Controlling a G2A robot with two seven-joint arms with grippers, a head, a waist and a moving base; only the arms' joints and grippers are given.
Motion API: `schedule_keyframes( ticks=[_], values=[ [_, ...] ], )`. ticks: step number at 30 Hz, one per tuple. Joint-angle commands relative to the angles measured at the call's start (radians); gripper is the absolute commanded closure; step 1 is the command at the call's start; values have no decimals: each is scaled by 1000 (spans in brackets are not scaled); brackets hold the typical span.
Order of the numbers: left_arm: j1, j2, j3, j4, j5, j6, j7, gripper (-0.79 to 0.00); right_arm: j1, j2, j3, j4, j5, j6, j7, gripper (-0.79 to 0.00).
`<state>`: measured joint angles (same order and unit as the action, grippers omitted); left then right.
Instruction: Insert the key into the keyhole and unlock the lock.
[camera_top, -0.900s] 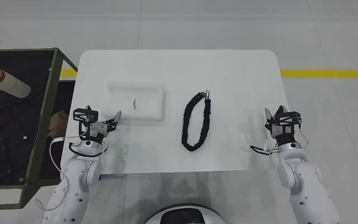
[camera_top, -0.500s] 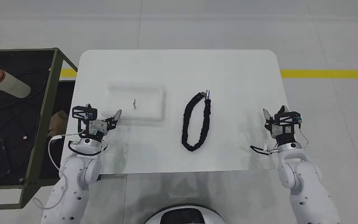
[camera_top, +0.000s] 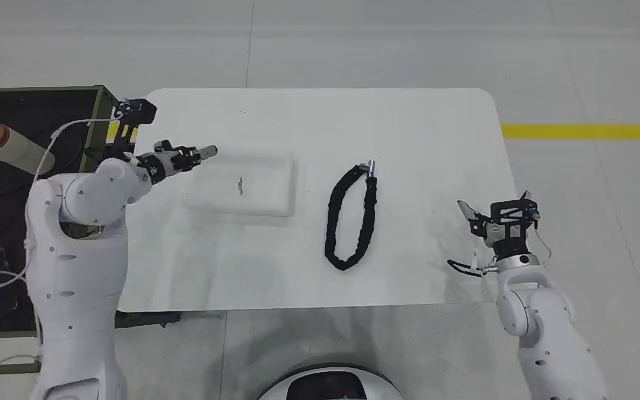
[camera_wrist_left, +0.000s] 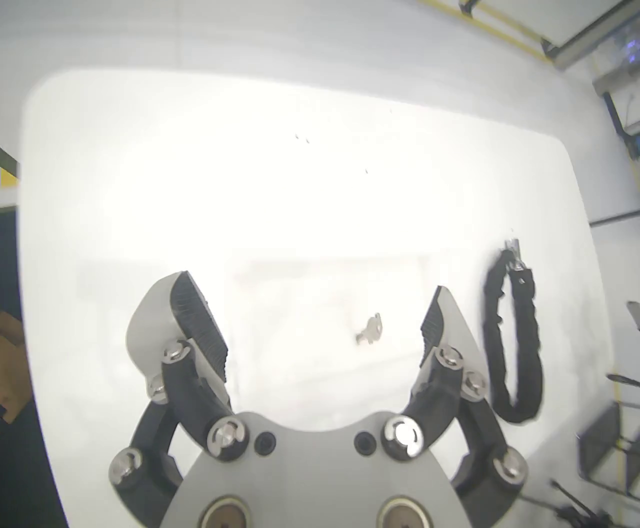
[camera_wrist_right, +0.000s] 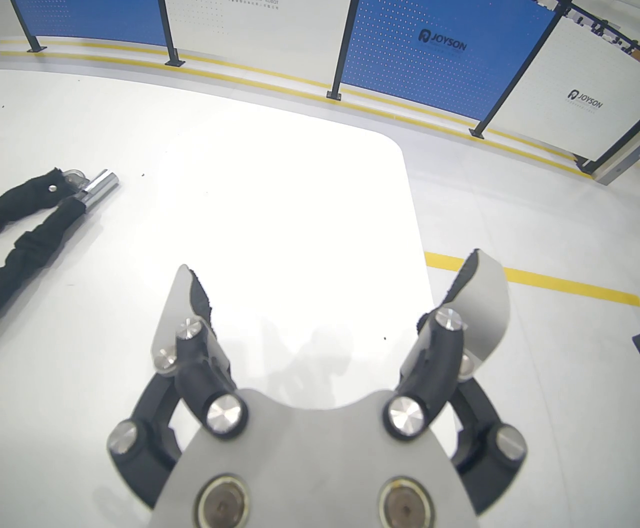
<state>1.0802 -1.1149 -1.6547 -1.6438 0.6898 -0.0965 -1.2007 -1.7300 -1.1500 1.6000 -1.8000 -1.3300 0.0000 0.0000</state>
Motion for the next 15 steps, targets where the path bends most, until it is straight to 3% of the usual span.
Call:
schedule_keyframes(
  ticks=[1, 6, 8, 15],
  values=[
    [-105, 4, 48, 87, -34, -15, -190, -785, 0, 0, 0, 0, 0, 0, 0, -785],
    [-262, -1, 181, 271, -61, -28, -332, -773, 0, 0, 0, 0, 0, 0, 0, -785],
    [-290, -5, 237, 303, -24, -31, -329, -733, 0, 0, 0, 0, 0, 0, 0, -785],
    [-361, -16, 352, 400, -20, -25, -335, -785, 0, 0, 0, 0, 0, 0, 0, -785]
  ],
)
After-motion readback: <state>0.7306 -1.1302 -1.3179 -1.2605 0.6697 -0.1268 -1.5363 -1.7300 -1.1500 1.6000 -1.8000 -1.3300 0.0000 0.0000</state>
